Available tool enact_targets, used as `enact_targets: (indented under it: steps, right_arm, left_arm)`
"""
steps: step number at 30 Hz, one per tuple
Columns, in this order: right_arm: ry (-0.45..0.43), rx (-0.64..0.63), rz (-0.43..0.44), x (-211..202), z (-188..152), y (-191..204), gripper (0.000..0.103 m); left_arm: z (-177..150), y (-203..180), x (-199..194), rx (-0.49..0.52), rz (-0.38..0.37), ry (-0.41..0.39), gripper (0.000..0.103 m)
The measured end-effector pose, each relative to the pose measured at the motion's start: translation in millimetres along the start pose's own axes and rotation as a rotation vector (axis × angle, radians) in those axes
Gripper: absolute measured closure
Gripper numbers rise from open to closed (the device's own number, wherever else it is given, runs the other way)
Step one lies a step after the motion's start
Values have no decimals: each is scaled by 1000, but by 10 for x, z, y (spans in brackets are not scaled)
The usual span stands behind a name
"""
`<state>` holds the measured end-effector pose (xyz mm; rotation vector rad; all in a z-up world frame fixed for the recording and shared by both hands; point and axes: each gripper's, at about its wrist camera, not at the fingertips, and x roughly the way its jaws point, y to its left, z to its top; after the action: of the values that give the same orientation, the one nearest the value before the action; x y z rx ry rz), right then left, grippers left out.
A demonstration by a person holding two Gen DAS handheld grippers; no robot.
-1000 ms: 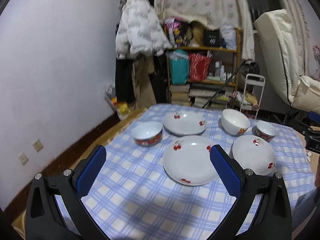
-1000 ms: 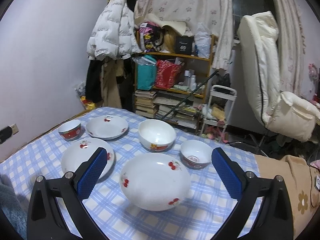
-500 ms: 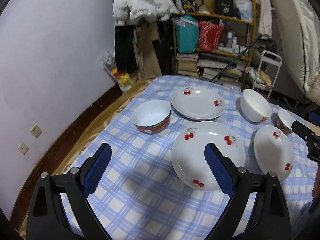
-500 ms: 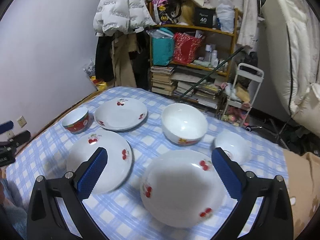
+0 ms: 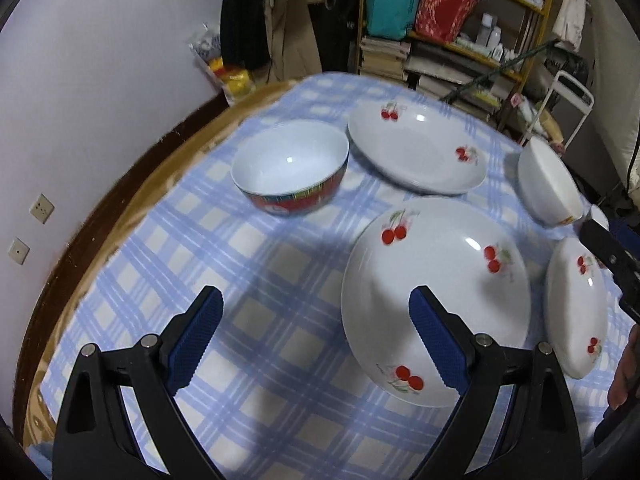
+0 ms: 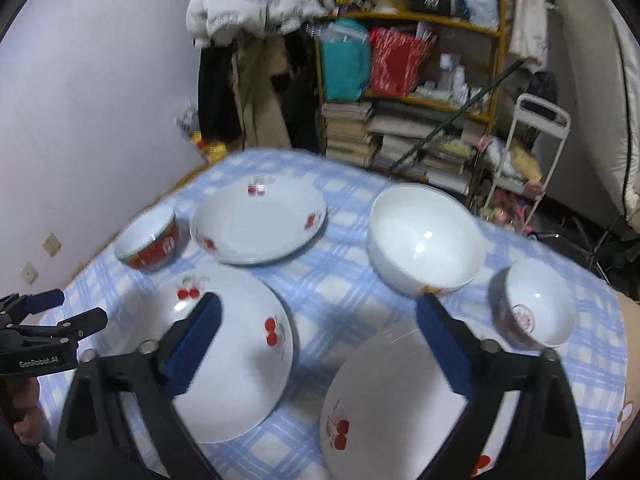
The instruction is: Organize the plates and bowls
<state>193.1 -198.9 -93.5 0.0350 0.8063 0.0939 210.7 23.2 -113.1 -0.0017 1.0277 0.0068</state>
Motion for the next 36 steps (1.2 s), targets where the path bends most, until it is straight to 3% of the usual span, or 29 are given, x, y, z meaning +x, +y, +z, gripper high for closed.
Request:
enact_targets:
  steps: [3,6,12,14,16,19,21,23,26,30,36]
  right_arm:
    - [56,-3,27,193,-33,7,28]
    - [111,-6,46,389,-73,27,35]
    - [161,-17,71,625,-123,91,38]
    - [181,-14,70,702,-125,104,51]
    - [202,3,80,766,-129,98,55]
    - [221,16,84,831,-152,95,62]
    - [243,16,107,865,-178,105,83]
    - [281,25,139,920,-212,128,91]
    - [290,35,138,932,-261,135,92]
    - [304,91,153,919,-279,90,92]
    - [315,74,148,789,-341,158,91]
  left_arm:
    - [-14,28,164,-16,-10,39,10]
    - [-23,56,285,-33,-39,70,10]
    - [-21,47,453,-53,-82,102,12]
    - [-10,36,470,-57,-63,93,17]
    - [5,22,492,-58,-69,92,19]
    - [3,-2,577,-65,-105,128,42]
    - [-10,-11,641,-72,-113,151,67]
    - [-32,-4,714,-95,-143,186,80]
    - [-47,-20,704,-101,-164,177,90]
    - [-69,-89,661,-51,-133,152,90]
    - [-124,15,583,-85,-169,171,90]
